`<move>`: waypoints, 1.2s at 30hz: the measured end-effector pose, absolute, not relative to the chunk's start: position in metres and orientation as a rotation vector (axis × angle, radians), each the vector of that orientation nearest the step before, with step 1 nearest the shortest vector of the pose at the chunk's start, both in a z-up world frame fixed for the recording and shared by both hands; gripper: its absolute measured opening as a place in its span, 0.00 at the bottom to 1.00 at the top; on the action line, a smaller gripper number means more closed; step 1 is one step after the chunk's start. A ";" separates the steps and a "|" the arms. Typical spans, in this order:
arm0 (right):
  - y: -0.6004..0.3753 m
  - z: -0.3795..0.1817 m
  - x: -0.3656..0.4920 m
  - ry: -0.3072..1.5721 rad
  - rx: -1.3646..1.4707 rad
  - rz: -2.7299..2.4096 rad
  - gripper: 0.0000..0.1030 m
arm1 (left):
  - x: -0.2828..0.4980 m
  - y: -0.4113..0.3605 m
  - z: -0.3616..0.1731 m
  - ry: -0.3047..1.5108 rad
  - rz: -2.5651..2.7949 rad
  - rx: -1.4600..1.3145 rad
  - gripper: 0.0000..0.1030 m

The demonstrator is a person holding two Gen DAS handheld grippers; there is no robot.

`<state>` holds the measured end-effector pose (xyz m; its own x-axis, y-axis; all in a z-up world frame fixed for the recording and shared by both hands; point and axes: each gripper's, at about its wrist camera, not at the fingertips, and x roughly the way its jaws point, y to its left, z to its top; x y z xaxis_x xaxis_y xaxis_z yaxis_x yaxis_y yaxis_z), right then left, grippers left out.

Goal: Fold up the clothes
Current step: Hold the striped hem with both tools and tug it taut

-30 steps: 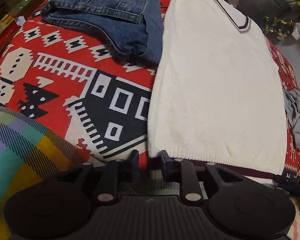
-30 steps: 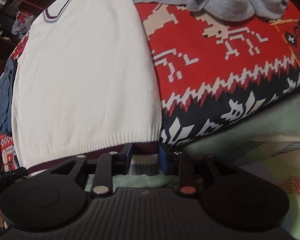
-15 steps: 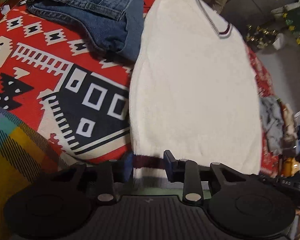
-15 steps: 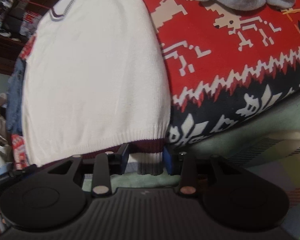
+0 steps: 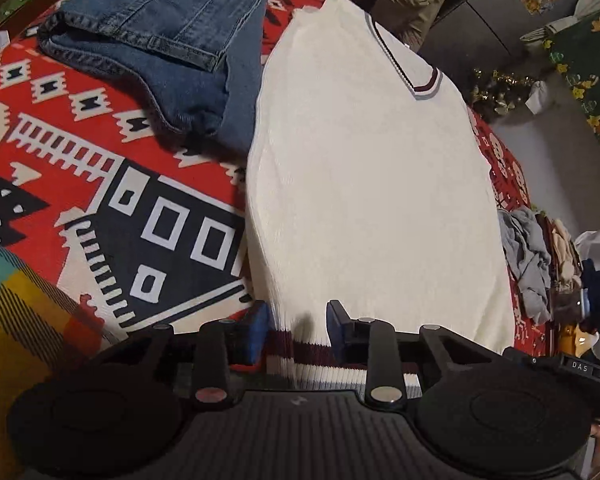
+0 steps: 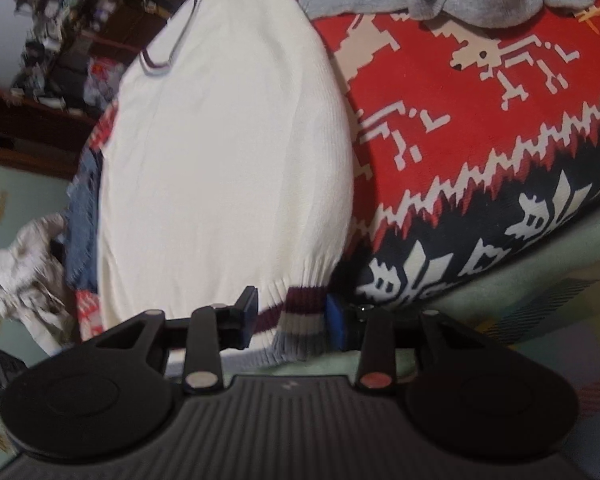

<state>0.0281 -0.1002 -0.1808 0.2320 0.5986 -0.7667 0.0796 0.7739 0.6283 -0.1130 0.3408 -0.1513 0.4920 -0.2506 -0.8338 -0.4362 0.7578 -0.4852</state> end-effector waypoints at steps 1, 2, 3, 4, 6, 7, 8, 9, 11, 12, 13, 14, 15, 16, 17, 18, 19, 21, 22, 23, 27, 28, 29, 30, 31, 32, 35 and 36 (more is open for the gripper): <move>-0.103 -0.180 0.028 1.290 0.653 0.393 0.40 | -0.112 0.340 -0.153 1.091 0.119 -0.742 0.30; -0.105 -0.180 0.028 1.276 0.669 0.405 0.40 | -0.109 0.337 -0.155 1.103 0.107 -0.734 0.30; -0.104 -0.180 0.029 1.270 0.670 0.424 0.40 | -0.107 0.332 -0.155 1.107 0.099 -0.714 0.30; -0.102 -0.179 0.029 1.266 0.668 0.445 0.40 | -0.105 0.327 -0.156 1.111 0.091 -0.694 0.30; -0.092 -0.180 0.029 1.276 0.628 0.487 0.40 | -0.107 0.322 -0.156 1.110 0.082 -0.673 0.30; -0.084 -0.181 0.029 1.286 0.602 0.505 0.40 | -0.108 0.321 -0.155 1.110 0.080 -0.668 0.30; -0.078 -0.182 0.029 1.294 0.580 0.507 0.40 | -0.109 0.323 -0.155 1.106 0.086 -0.675 0.30; -0.072 -0.183 0.030 1.301 0.560 0.504 0.39 | -0.110 0.325 -0.155 1.103 0.092 -0.682 0.30; -0.073 -0.188 0.033 1.313 0.577 0.472 0.34 | -0.115 0.333 -0.155 1.099 0.101 -0.717 0.30; -0.076 -0.189 0.034 1.317 0.595 0.451 0.26 | -0.114 0.334 -0.156 1.101 0.101 -0.729 0.30; -0.076 -0.191 0.036 1.322 0.610 0.434 0.24 | -0.114 0.334 -0.156 1.102 0.100 -0.740 0.30; -0.077 -0.192 0.037 1.328 0.612 0.429 0.24 | -0.112 0.333 -0.157 1.112 0.101 -0.735 0.30; -0.075 -0.192 0.038 1.335 0.598 0.431 0.24 | -0.111 0.329 -0.158 1.125 0.103 -0.722 0.30; -0.071 -0.192 0.037 1.343 0.572 0.431 0.24 | -0.110 0.327 -0.159 1.133 0.106 -0.703 0.30; -0.067 -0.193 0.037 1.355 0.541 0.431 0.24 | -0.110 0.325 -0.159 1.141 0.110 -0.686 0.30; -0.063 -0.193 0.035 1.360 0.517 0.433 0.24 | -0.110 0.324 -0.159 1.141 0.113 -0.680 0.30; -0.061 -0.192 0.034 1.358 0.503 0.433 0.24 | -0.110 0.324 -0.159 1.142 0.117 -0.674 0.30; -0.062 -0.191 0.032 1.354 0.497 0.415 0.23 | -0.110 0.323 -0.158 1.145 0.130 -0.661 0.30; -0.062 -0.190 0.031 1.354 0.489 0.397 0.23 | -0.110 0.322 -0.158 1.148 0.139 -0.654 0.29; -0.062 -0.190 0.031 1.355 0.472 0.379 0.18 | -0.110 0.321 -0.157 1.149 0.144 -0.646 0.29; -0.055 -0.188 0.028 1.356 0.407 0.347 0.13 | -0.110 0.314 -0.155 1.159 0.150 -0.587 0.28; -0.055 -0.188 0.027 1.361 0.400 0.343 0.13 | -0.111 0.313 -0.154 1.161 0.151 -0.574 0.26; -0.055 -0.188 0.027 1.367 0.394 0.339 0.13 | -0.111 0.312 -0.154 1.161 0.153 -0.565 0.25; -0.055 -0.188 0.026 1.369 0.385 0.336 0.15 | -0.111 0.311 -0.154 1.162 0.155 -0.557 0.25; -0.055 -0.187 0.026 1.370 0.376 0.334 0.16 | -0.110 0.310 -0.154 1.162 0.158 -0.551 0.23; -0.054 -0.187 0.026 1.367 0.365 0.335 0.17 | -0.110 0.310 -0.154 1.163 0.162 -0.545 0.18; -0.052 -0.184 0.024 1.355 0.341 0.334 0.14 | -0.109 0.310 -0.155 1.169 0.181 -0.530 0.07; -0.051 -0.184 0.024 1.352 0.336 0.333 0.12 | -0.109 0.310 -0.155 1.169 0.180 -0.529 0.07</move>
<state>0.0242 -0.0510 -0.1839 0.1854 0.4207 -0.8880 -0.0393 0.9062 0.4211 -0.1094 0.3104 -0.1550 0.3931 -0.1347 -0.9096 -0.4018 0.8646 -0.3017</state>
